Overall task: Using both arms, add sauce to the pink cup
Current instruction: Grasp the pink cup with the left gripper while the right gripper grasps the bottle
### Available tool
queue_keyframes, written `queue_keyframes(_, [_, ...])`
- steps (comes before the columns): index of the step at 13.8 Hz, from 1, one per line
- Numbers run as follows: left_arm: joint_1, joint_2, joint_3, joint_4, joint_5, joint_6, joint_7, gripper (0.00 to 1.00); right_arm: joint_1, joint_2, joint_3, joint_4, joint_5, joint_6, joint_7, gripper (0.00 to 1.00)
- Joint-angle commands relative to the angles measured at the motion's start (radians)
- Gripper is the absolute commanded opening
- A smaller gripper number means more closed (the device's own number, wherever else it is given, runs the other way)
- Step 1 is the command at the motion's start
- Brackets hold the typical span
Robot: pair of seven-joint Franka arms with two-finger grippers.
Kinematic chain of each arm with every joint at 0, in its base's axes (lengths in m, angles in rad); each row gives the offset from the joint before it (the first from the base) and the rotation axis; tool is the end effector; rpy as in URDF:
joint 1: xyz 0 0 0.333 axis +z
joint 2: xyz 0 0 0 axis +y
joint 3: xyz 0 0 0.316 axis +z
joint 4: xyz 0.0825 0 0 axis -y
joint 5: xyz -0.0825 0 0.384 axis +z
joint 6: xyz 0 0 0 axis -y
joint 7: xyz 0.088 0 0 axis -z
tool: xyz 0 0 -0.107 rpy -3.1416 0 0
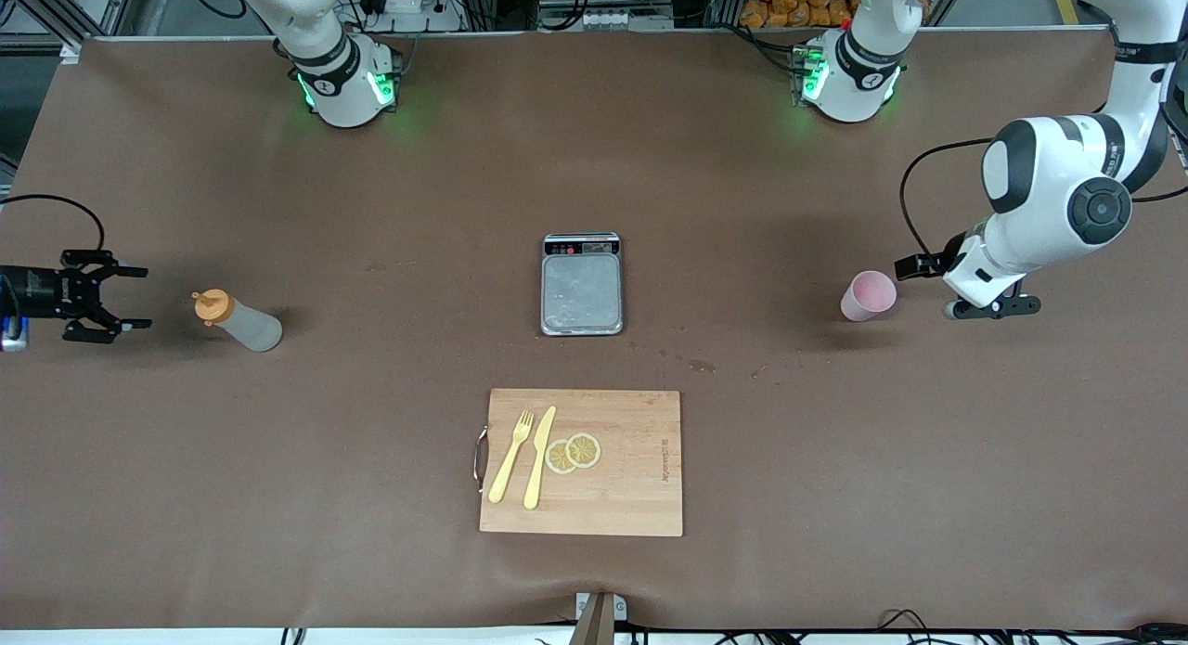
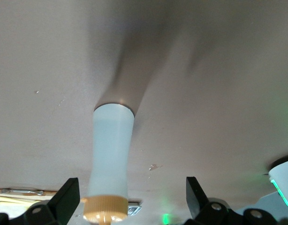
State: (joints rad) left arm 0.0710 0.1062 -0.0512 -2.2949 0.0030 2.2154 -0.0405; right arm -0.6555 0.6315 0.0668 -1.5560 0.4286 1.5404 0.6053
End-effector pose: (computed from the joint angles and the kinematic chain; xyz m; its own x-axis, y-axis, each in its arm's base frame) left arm 0.5021 0.0099 0.2894 0.9812 0.0574 -0.1845 0.0576 -0.9983 -0.0041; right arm 0.5433 -0.3140 0.2568 0.1584 -0.6906 -0.7057 -0.9664 -0.2548 0.0325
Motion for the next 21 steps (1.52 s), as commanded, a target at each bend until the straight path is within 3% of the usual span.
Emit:
queue_keyframes(1, [0.006, -0.022, -0.007, -0.038, 0.008, 0.04, -0.007, 1.0, -0.032, 0.06, 0.018, 0.027, 0.051, -0.016, 0.054, 1.0])
queue_keyframes(3, [0.004, -0.013, -0.009, -0.04, 0.008, 0.069, -0.013, 1.0, -0.03, 0.088, 0.019, 0.027, 0.064, -0.013, 0.126, 1.0])
queue_keyframes(7, [0.0, 0.009, -0.013, -0.054, 0.008, 0.118, -0.038, 1.0, -0.061, 0.187, 0.018, 0.028, 0.179, -0.017, 0.142, 1.0])
queue_keyframes(17, [-0.008, 0.082, -0.035, -0.044, 0.008, 0.181, -0.119, 1.0, -0.056, 0.255, 0.034, 0.031, 0.262, -0.036, 0.111, 1.0])
queue_keyframes(20, [-0.01, 0.11, -0.035, -0.043, 0.008, 0.185, -0.119, 1.0, -0.058, 0.286, 0.037, 0.031, 0.328, -0.037, 0.064, 1.0])
queue_keyframes(21, [-0.01, 0.118, -0.035, -0.043, 0.008, 0.185, -0.119, 0.85, -0.055, 0.292, 0.039, 0.031, 0.332, -0.037, 0.045, 1.0])
